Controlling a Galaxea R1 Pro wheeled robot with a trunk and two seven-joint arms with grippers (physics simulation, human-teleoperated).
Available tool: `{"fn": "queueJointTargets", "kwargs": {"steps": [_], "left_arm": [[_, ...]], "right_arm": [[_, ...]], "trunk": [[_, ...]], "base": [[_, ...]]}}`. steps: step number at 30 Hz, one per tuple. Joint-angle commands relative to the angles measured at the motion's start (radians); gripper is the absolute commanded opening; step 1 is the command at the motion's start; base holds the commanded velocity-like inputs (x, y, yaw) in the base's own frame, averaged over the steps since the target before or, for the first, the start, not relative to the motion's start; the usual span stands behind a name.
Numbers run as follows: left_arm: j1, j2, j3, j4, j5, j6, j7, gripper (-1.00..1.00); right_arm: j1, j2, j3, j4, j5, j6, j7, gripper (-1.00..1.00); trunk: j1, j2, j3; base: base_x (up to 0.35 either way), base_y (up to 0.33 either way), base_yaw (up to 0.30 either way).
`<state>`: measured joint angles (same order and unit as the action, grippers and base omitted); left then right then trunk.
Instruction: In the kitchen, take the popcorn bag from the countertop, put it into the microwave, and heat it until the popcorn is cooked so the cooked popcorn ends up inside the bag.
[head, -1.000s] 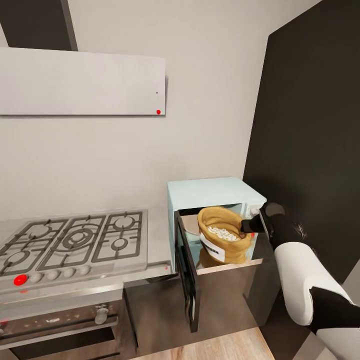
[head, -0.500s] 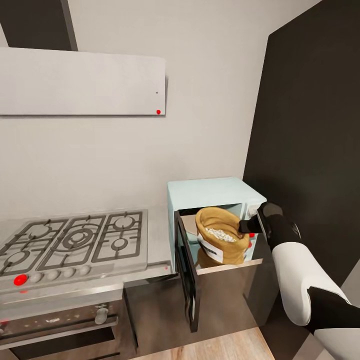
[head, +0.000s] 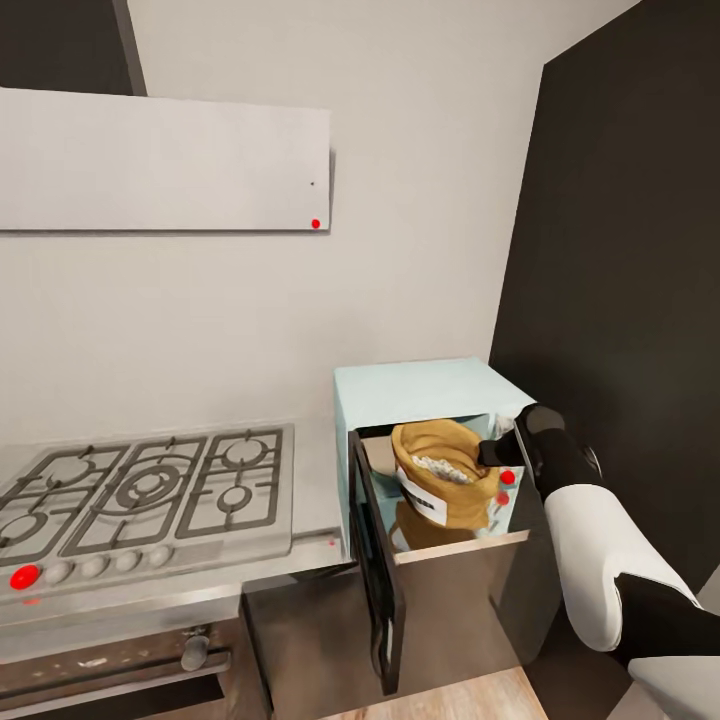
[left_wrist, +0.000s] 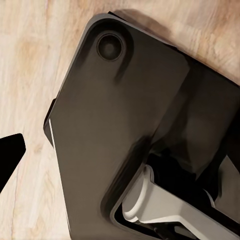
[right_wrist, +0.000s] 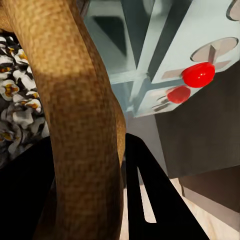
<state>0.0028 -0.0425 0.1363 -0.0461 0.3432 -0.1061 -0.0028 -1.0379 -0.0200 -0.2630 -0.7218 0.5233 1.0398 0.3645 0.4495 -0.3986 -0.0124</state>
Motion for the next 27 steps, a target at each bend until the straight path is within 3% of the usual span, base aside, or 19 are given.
{"fn": "queueJointTargets", "kwargs": {"steps": [1,5,20,27], "left_arm": [[0.000,0.000,0.008,-0.001,-0.001,-0.001,0.000,1.00],[0.000,0.000,0.007,0.000,-0.001,0.001,-0.001,1.00],[0.000,0.000,0.006,-0.001,-0.001,0.000,-0.002,1.00],[0.000,0.000,0.008,-0.001,-0.001,0.000,0.000,1.00]], "right_arm": [[-0.001,0.001,-0.002,-0.001,0.013,0.002,0.010,-1.00],[-0.001,0.003,-0.002,0.001,0.014,0.002,0.010,-1.00],[-0.001,0.003,-0.001,0.002,0.015,0.000,0.010,-1.00],[-0.001,0.003,0.000,0.002,0.014,0.000,0.010,-1.00]], "trunk": [[0.001,-0.001,-0.001],[0.001,-0.001,-0.001],[0.001,-0.001,-0.001],[0.001,-0.001,-0.001]], "base": [[0.005,0.000,0.000],[0.062,0.000,0.000],[0.259,0.000,0.000],[0.040,0.003,0.000]]}}
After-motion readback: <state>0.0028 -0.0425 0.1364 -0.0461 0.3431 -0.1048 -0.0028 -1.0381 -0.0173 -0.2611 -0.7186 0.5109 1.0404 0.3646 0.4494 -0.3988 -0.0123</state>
